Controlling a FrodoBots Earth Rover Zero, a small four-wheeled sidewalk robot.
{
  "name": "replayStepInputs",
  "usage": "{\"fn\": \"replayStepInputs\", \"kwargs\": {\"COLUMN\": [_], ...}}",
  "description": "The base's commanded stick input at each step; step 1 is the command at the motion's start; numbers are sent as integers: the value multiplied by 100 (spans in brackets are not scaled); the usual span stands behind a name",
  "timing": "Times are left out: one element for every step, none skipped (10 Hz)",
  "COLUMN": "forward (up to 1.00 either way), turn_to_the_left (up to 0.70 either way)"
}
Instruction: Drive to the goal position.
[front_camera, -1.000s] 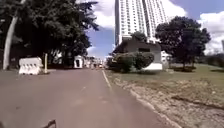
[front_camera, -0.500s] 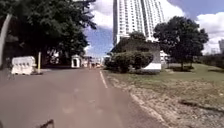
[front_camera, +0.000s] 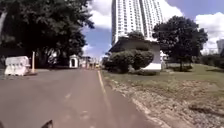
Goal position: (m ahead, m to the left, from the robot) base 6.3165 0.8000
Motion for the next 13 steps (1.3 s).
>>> {"fn": "replayStepInputs", "kwargs": {"forward": [70,70,70,70,70,70,70,70,70,70,70,70,70], "turn_to_the_left": [0,0,0,0,0,0,0,0,0,0,0,0,0]}}
